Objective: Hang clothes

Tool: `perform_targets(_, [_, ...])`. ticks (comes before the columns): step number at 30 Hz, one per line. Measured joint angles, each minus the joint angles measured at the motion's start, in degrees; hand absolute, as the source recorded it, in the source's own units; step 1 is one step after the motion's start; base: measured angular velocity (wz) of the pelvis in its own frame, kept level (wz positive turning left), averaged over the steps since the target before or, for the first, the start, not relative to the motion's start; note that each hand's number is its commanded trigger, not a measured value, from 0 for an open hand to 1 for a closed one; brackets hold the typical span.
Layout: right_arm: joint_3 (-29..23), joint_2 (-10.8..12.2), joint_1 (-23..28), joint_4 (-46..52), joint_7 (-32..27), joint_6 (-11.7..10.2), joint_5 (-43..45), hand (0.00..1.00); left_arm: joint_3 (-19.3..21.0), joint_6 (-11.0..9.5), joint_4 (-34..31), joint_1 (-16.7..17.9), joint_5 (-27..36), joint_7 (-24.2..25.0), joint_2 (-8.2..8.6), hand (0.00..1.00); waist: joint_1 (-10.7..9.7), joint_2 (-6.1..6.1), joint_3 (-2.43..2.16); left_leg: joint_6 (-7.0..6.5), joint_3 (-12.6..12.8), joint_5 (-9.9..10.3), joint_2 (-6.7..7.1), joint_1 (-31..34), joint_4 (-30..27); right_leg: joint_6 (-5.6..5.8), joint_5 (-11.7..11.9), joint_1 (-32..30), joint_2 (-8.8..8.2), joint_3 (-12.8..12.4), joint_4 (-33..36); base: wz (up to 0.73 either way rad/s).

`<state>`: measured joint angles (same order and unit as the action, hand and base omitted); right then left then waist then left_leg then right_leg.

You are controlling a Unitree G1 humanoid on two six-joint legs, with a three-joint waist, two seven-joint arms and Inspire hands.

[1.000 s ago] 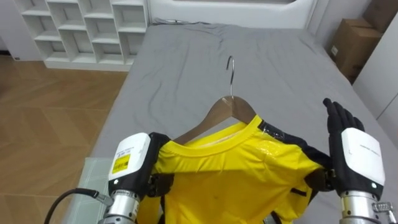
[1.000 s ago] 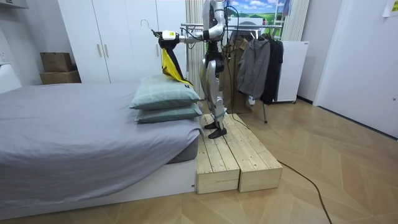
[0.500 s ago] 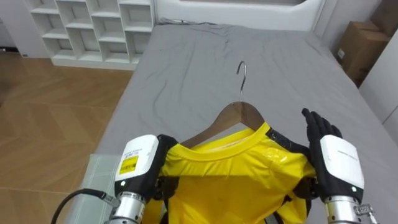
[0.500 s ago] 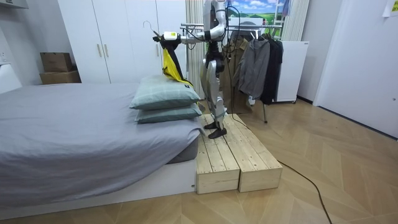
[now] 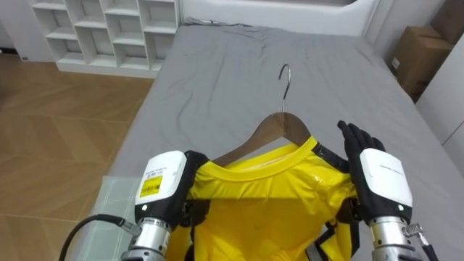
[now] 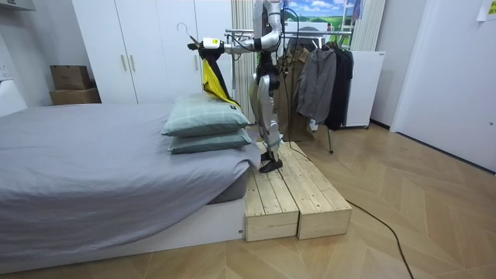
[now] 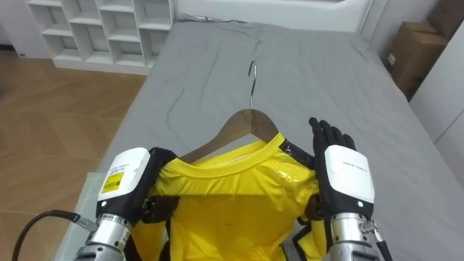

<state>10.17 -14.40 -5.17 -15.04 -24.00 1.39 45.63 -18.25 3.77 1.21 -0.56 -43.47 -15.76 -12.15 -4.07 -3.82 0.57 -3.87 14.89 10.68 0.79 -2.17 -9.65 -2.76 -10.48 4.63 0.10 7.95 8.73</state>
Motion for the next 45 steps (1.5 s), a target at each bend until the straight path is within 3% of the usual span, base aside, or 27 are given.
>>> perform_targets(19, [-0.02,0.27,-2.38,-0.01,3.72,-0.08,0.02,0.0,-0.08,-0.08,-0.11,0.0,-0.09,-0.51,0.38,1.0,0.29,0.19,0.01,0.01,-0.19,-0.01,-0.06,-0.71,0.27,0.0,0.0,0.37,0.08,-0.09,-0.03,-0.01])
perform_targets(21, [-0.01,0.36,-2.38,-0.02,4.71,-0.08,0.04,0.0,-0.14,-0.08,-0.11,-0.03,-0.8,-0.51,0.4,1.0,0.89,0.19,0.04,0.01,-1.33,-0.01,-0.1,-0.98,0.32,0.01,0.0,0.46,0.14,-0.03,0.18,-0.08])
perform_targets(22, [-0.01,0.38,-2.38,-0.02,4.87,-0.08,0.09,0.02,-0.14,-0.08,-0.11,-0.04,-1.05,-0.51,0.44,1.0,1.04,0.2,0.04,0.01,-1.59,-0.01,-0.09,-0.98,0.32,0.01,0.0,0.51,0.14,-0.03,0.15,0.0])
perform_targets(23, [-0.01,0.5,-2.38,-0.02,5.17,-0.08,0.15,0.22,-0.14,-0.08,-0.11,-0.04,-1.14,-0.46,0.47,1.0,1.13,0.2,0.04,0.01,-1.61,-0.01,-0.05,-0.94,0.33,0.01,0.0,0.6,0.13,0.01,0.03,0.07])
perform_targets(24, [0.02,0.61,-2.38,-0.08,5.5,-0.08,0.14,0.94,-0.13,-0.08,-0.11,-0.04,-1.14,-0.28,0.45,1.0,1.14,0.18,0.08,0.01,-1.61,-0.01,-0.05,-0.9,0.35,0.01,0.0,0.63,0.14,0.04,0.04,0.12])
perform_targets(25, [0.04,0.72,-2.38,-0.24,5.68,-0.08,0.12,1.0,-0.13,-0.08,-0.11,-0.04,-1.18,-0.09,0.44,1.0,1.29,0.17,0.12,0.02,-1.96,-0.01,-0.1,-0.92,0.35,0.02,-0.01,0.61,0.21,0.1,0.22,0.11])
perform_targets(26, [0.03,0.76,-2.39,-0.35,5.89,-0.08,0.11,1.0,-0.25,-0.08,-0.11,-0.04,-1.18,0.07,0.45,1.0,1.27,0.2,0.14,0.06,-2.51,-0.04,-0.15,-0.97,0.36,0.08,-0.05,0.45,0.26,0.11,0.57,0.05])
perform_targets(27, [0.02,0.78,-2.47,-0.59,6.34,-0.08,0.11,1.0,-0.58,-0.07,-0.11,-0.08,-1.23,0.25,0.44,1.0,1.41,0.41,0.63,0.15,-4.07,-0.1,-0.44,-1.44,0.34,0.71,-0.49,-0.58,0.39,0.12,2.45,0.0])
perform_targets(28, [-0.02,0.84,-2.47,-0.64,6.59,-0.08,0.14,1.0,-0.63,-0.07,-0.11,-0.07,-1.26,0.27,0.4,1.0,1.46,0.47,0.79,0.18,-5.07,-0.12,-0.53,-1.57,0.24,1.23,-0.92,-0.86,0.36,0.04,2.75,-0.07])
perform_targets(29, [-0.04,0.85,-2.76,-0.61,6.77,-0.13,0.19,1.0,-0.44,-0.08,-0.12,-0.22,-1.31,0.25,0.38,1.0,1.89,0.05,0.82,0.2,-6.29,-0.1,-0.18,-1.31,0.12,1.17,-0.55,-0.71,-0.31,-0.39,-0.41,-0.18])
perform_targets(30, [0.11,0.85,-3.46,-0.61,7.2,-0.13,0.18,1.0,0.01,-0.06,-0.1,-0.41,-1.57,0.28,0.5,1.0,2.2,0.1,0.81,0.55,-6.66,0.13,-0.03,-0.57,0.08,0.34,0.18,-0.63,-0.48,-0.05,-0.99,-0.16])
perform_targets(32, [0.5,0.68,-3.75,-1.09,7.51,-0.07,-0.17,1.0,0.36,-0.05,-0.1,-0.77,-2.25,0.52,0.22,1.0,1.75,0.47,1.03,0.64,-6.6,0.08,-0.16,-0.35,0.24,0.38,0.41,-0.71,-0.24,0.18,-0.58,0.08])
perform_targets(37, [-0.27,0.9,-3.75,-2.2,8.01,0.02,-0.3,1.0,0.43,-0.05,-0.11,-0.87,-3.56,1.39,0.24,1.0,1.69,0.5,0.97,0.69,-6.02,0.04,-0.59,-0.55,0.19,0.4,0.4,-0.78,0.1,0.92,0.16,0.07])
perform_targets(38, [-0.59,0.96,-3.74,-2.57,8.07,0.06,-0.3,1.0,0.42,-0.05,-0.11,-0.87,-3.58,1.45,0.24,1.0,1.68,0.57,0.92,0.73,-6.9,-0.01,-0.87,-0.84,0.21,0.51,0.3,-1.34,0.25,1.63,1.68,-0.04])
perform_targets(39, [-1.08,1.21,-3.67,-2.6,8.49,0.07,-0.36,1.0,0.28,0.02,-0.1,-0.83,-3.5,1.46,0.16,1.0,1.88,0.95,0.93,0.95,-10.02,-0.23,-1.72,-1.39,0.31,1.19,-1.16,-4.16,0.89,1.7,5.37,-0.15])
perform_targets(40, [-1.27,1.4,-3.66,-2.56,8.65,0.05,-0.39,1.0,0.18,0.06,-0.13,-0.82,-3.41,1.43,-0.04,1.0,2.33,0.94,0.77,0.97,-12.26,-0.22,-2.06,-1.47,0.26,0.91,-0.96,-5.41,1.34,1.22,4.45,-0.54])
perform_targets(41, [-1.25,1.96,-4.53,-2.26,8.82,-0.01,-0.27,1.0,0.89,0.12,-0.16,-0.8,-3.3,1.17,-0.14,1.0,3.04,0.79,0.69,1.46,-14.61,0.08,-2.46,-1.25,-0.01,-1.16,1.76,-8.49,1.9,-0.32,-1.52,-0.42])
perform_targets(42, [-0.75,2.31,-4.82,-2.09,8.28,-0.01,0.04,1.0,1.36,0.38,-0.03,-0.83,-3.27,1.3,0.1,1.0,1.88,1.82,0.37,4.04,-15.82,1.84,-3.52,-1.09,-0.45,-1.41,7.98,-10.04,1.96,1.33,-0.63,-0.23])
perform_targets(43, [-0.8,2.34,-4.6,-2.22,8.03,0.14,-0.1,1.0,1.54,0.39,-0.06,-0.89,-3.31,1.39,0.01,1.0,1.07,1.97,0.26,4.81,-14.82,2.07,-3.96,-1.31,-0.31,-1.51,8.07,-9.74,2.1,1.94,-0.11,0.21])
perform_targets(44, [-0.81,2.3,-4.43,-2.43,8.08,1.07,-0.56,1.0,1.31,0.38,-0.07,-0.89,-3.38,1.5,-0.18,1.0,0.16,1.79,0.3,5.67,-10.17,1.76,-4.6,-1.76,0.27,-1.54,8.05,-8.71,2.12,1.68,0.23,0.34])
perform_targets(45, [-0.95,2.31,-4.46,-2.4,8.1,1.41,-0.5,1.0,1.12,0.37,-0.07,-0.97,-3.66,1.8,-0.13,1.0,-0.61,1.58,0.38,6.12,-6.91,1.4,-5.33,-1.28,1.15,-1.5,8.03,-7.8,2.02,-0.45,0.05,0.32])
